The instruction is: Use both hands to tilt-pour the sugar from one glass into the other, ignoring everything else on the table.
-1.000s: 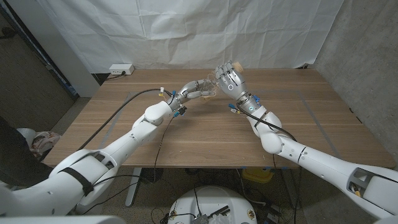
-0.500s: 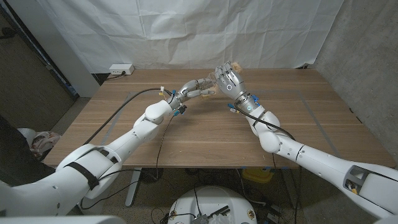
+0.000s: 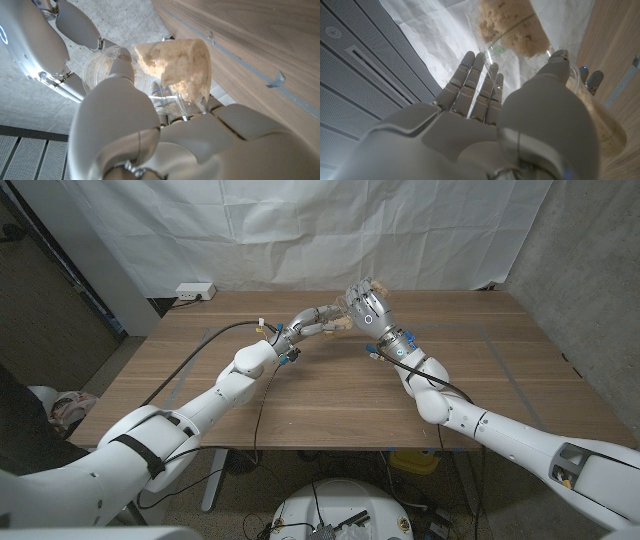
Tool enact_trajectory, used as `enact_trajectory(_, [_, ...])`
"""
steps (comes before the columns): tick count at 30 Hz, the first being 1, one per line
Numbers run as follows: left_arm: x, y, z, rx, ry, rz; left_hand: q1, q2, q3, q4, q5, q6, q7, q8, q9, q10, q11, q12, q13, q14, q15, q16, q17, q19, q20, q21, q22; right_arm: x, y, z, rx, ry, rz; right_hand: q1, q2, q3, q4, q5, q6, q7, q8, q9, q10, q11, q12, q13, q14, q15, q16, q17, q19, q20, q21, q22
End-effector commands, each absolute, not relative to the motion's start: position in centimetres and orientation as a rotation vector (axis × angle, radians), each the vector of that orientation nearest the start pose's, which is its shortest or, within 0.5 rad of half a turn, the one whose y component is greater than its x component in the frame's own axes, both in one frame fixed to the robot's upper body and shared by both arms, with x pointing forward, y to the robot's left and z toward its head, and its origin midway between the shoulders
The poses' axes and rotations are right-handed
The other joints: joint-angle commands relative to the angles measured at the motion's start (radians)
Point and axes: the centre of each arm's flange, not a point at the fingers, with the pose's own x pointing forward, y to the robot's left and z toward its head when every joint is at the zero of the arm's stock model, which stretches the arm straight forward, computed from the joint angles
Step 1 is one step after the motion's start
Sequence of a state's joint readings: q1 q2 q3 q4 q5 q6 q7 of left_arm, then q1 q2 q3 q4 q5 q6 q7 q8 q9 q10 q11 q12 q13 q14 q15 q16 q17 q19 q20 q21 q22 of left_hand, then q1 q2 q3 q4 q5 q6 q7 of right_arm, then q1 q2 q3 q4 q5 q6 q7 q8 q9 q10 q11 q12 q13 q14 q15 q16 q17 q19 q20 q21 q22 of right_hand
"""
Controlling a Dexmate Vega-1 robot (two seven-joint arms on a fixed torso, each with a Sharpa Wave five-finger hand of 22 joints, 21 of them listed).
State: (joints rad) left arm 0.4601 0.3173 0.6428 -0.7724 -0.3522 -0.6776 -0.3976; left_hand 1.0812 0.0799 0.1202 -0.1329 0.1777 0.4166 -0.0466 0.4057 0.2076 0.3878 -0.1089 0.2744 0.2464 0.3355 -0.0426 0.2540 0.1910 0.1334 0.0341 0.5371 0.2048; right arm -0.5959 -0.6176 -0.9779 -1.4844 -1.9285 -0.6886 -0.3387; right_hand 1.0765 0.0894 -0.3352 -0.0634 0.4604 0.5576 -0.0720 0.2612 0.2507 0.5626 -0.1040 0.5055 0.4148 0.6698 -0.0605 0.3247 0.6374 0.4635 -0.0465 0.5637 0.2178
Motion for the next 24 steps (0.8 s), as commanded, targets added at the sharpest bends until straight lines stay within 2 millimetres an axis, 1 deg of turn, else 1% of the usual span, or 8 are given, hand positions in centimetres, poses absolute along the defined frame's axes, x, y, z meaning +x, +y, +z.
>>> enact_trajectory(1, [68.5,15.7,1.6,0.44,-0.779,-0.64,0.004,0.014,0.004,-0.007,0.006,0.014,-0.001,0.0,0.004,0.009,0.001,0.0,0.002,0.011,-0.086,-0.002,0.003,-0.001,0.001,0.004,0.003,57.0,-11.6,2.5,-2.323,-1.239,-1.144,0.001,0.006,-0.001,0.006,-0.005,0.041,-0.041,-0.004,0.0,0.006,-0.005,-0.006,0.005,-0.003,-0.159,-0.004,0.002,-0.003,-0.086,0.004,0.002])
enact_trajectory(3, [68.5,15.7,1.6,0.436,-0.785,-0.637,0.006,0.015,0.005,-0.007,0.006,0.014,-0.002,-0.001,0.004,0.011,0.0,0.0,0.002,0.012,-0.088,-0.002,0.003,-0.001,0.002,0.004,0.003,56.9,-11.6,2.6,-2.317,-1.246,-1.146,0.001,0.006,-0.001,0.006,-0.005,0.04,-0.041,-0.005,0.0,0.007,-0.005,-0.007,0.005,-0.002,-0.16,-0.004,0.003,-0.004,-0.085,0.004,0.002])
enact_trajectory(4, [68.5,15.7,1.6,0.43,-0.786,-0.641,0.007,0.016,0.006,-0.008,0.007,0.016,-0.004,-0.001,0.004,0.014,-0.005,0.001,0.002,0.013,-0.088,-0.002,0.003,-0.001,0.004,0.005,0.003,56.9,-11.6,2.6,-2.322,-1.251,-1.15,0.002,0.006,-0.001,0.006,-0.005,0.04,-0.042,-0.006,0.0,0.007,-0.005,-0.007,0.005,-0.002,-0.16,-0.004,0.003,-0.004,-0.086,0.004,0.002])
enact_trajectory(7, [68.5,15.6,1.5,0.432,-0.787,-0.644,0.011,0.02,0.008,-0.009,0.008,0.014,-0.005,-0.002,0.004,0.013,-0.003,0.001,0.002,0.014,-0.089,-0.001,0.004,-0.001,0.007,0.005,0.003,56.8,-11.6,2.6,-2.314,-1.272,-1.152,0.002,0.006,-0.001,0.007,-0.005,0.041,-0.041,-0.006,-0.001,0.007,-0.007,-0.007,0.005,-0.002,-0.16,-0.004,0.004,-0.005,-0.085,0.005,0.001])
enact_trajectory(16, [68.2,15.5,1.6,0.434,-0.8,-0.64,0.02,0.025,0.013,-0.012,0.01,0.019,-0.011,-0.003,0.005,0.022,-0.003,0.004,0.003,0.02,-0.096,-0.001,0.003,0.0,0.004,0.006,0.003,56.3,-11.8,2.4,-2.318,-1.259,-1.143,0.002,0.006,-0.001,0.008,-0.006,0.042,-0.041,-0.008,-0.001,0.009,-0.004,-0.009,0.006,0.0,-0.16,-0.005,0.006,-0.005,-0.085,0.006,0.001])
enact_trajectory(19, [68.1,15.5,1.5,0.426,-0.802,-0.643,0.024,0.027,0.015,-0.014,0.01,0.021,-0.011,-0.004,0.005,0.023,-0.004,0.004,0.003,0.02,-0.097,-0.001,0.003,0.0,0.004,0.007,0.003,56.2,-11.6,2.2,-2.322,-1.271,-1.17,0.005,0.006,-0.001,0.007,-0.007,0.041,-0.041,-0.009,-0.001,0.01,-0.003,-0.009,0.007,0.0,-0.161,-0.006,0.007,-0.007,-0.085,0.007,0.0])
enact_trajectory(20, [68.1,15.4,1.5,0.426,-0.802,-0.644,0.024,0.027,0.015,-0.014,0.01,0.026,-0.012,-0.002,0.005,0.023,-0.004,0.004,0.003,0.022,-0.097,0.0,0.003,0.0,0.004,0.007,0.003,56.1,-11.6,2.4,-2.317,-1.255,-1.137,0.005,0.006,-0.001,0.007,-0.007,0.041,-0.042,-0.01,-0.001,0.01,-0.003,-0.009,0.007,0.0,-0.16,-0.006,0.007,-0.007,-0.085,0.007,0.0])
enact_trajectory(24, [67.9,15.4,1.4,0.419,-0.809,-0.643,0.027,0.032,0.018,-0.014,0.011,0.034,-0.015,0.0,0.006,0.028,-0.005,0.005,0.003,0.024,-0.099,0.0,0.004,0.003,0.001,0.009,0.003,55.7,-11.7,2.7,-2.313,-1.256,-1.178,0.006,0.006,-0.001,0.008,-0.007,0.044,-0.041,-0.009,0.0,0.01,-0.005,-0.01,0.007,0.001,-0.16,-0.007,0.008,-0.008,-0.084,0.008,0.0])
